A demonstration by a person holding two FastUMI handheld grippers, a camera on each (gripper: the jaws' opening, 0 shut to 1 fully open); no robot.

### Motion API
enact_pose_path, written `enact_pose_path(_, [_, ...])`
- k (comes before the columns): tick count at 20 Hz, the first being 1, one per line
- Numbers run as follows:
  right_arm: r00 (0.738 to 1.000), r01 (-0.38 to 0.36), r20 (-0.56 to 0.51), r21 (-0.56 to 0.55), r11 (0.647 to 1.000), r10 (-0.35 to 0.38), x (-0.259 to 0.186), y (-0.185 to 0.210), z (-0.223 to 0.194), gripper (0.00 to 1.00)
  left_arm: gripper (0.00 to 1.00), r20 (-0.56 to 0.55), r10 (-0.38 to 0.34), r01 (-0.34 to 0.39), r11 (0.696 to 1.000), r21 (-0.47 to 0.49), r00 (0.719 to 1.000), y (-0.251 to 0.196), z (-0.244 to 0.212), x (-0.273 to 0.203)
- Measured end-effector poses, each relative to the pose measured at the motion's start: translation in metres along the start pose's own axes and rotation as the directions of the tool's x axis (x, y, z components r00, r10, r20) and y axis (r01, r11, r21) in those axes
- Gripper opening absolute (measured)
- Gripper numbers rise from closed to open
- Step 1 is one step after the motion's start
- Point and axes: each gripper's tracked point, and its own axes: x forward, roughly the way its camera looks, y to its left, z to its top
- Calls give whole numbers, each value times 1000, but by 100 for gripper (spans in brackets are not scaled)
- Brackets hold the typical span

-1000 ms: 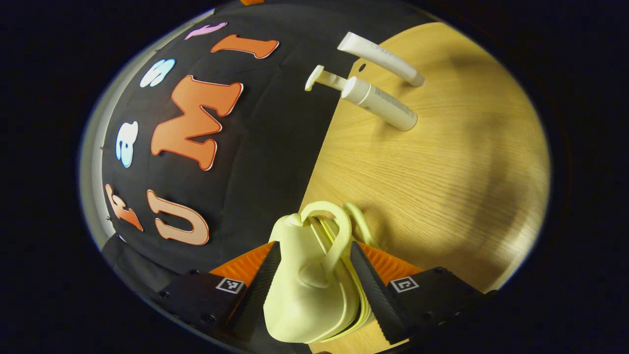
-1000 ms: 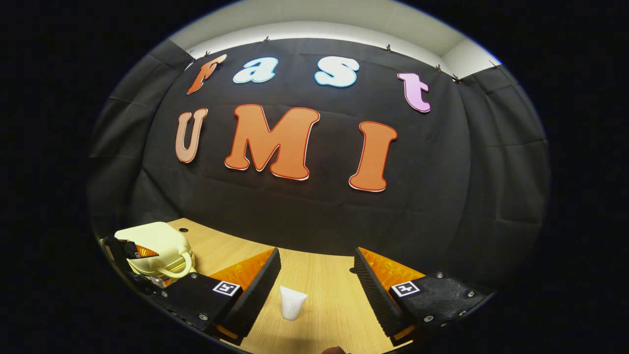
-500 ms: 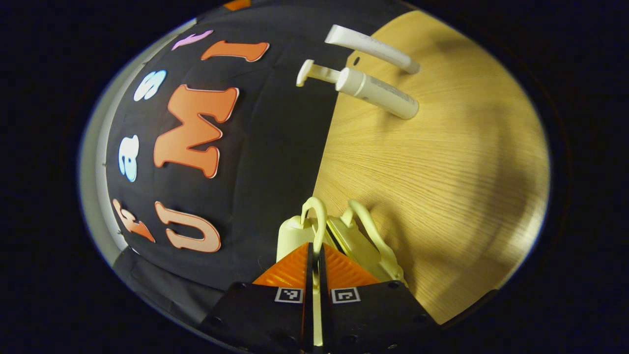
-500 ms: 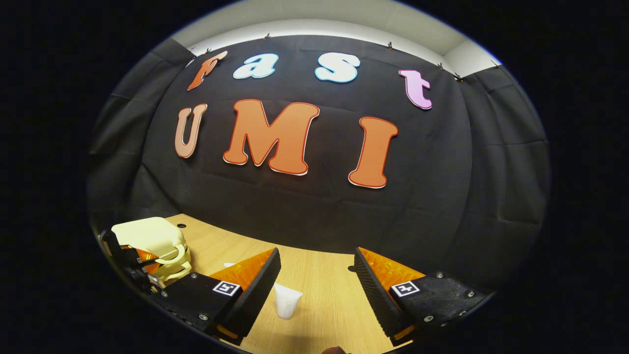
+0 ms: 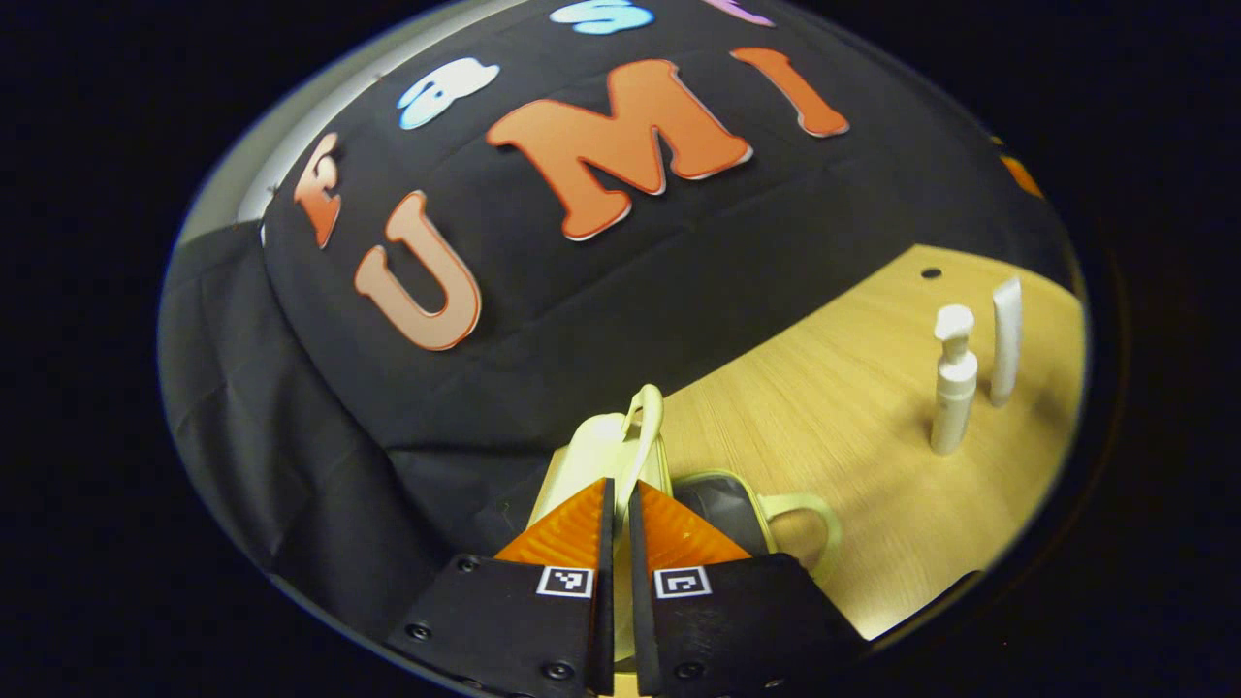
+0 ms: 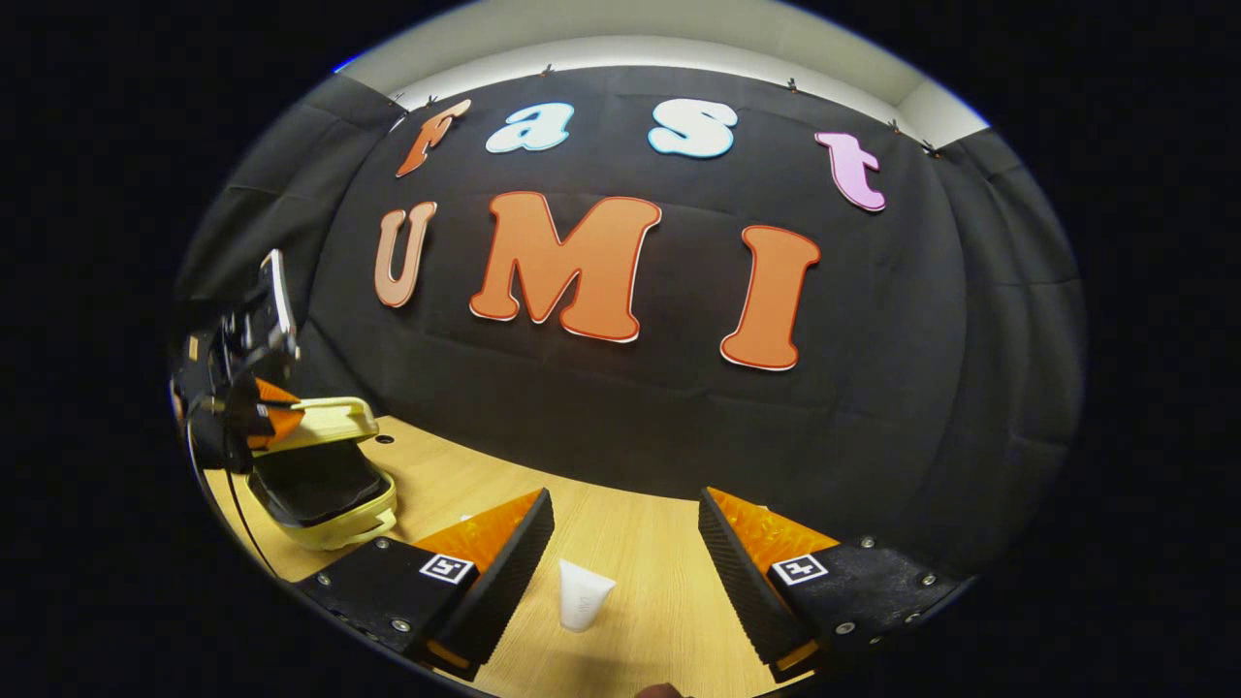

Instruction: First open the suitcase, pack the skin care products into it, and then close the suitcase.

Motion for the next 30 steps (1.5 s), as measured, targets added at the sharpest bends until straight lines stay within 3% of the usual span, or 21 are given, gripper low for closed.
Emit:
enact_pose_path(6, [999, 34, -41, -5, 999, -34, 8, 15, -1, 96, 9, 13, 23, -21, 986, -166, 1000, 100, 12, 6])
enact_pose_path(10, [996, 67, -58, -22, 998, -68, 15, 46, 9, 96, 9, 15, -40, 42, 917, -396, 999, 179, -9, 17])
enact_pose_path(14, [993, 86, -87, 1, 996, -85, 16, 64, 11, 96, 8, -6, -29, 23, 875, -484, 1000, 247, -46, 38])
enact_pose_path(19, [984, 139, -117, 29, 990, -135, 16, 64, 10, 96, 9, -82, 38, -74, 857, -510, 996, 307, -116, 73])
enact_pose_path(24, [971, 192, -144, 3, 981, -190, 6, 64, 9, 96, 9, -230, 35, -166, 798, -579, 973, 332, -219, 118])
enact_pose_path(27, [968, 201, -154, 0, 980, -198, 1, 73, 9, 96, 9, -322, -1, -192, 800, -568, 947, 329, -267, 136])
enact_pose_path(29, [967, 203, -152, -8, 979, -202, 0, 77, 10, 96, 11, -404, 36, -260, 816, -515, 914, 338, -295, 136])
enact_pose_path(30, [966, 206, -158, -3, 979, -204, -2, 76, 8, 96, 13, -410, 46, -270, 819, -506, 911, 342, -308, 138])
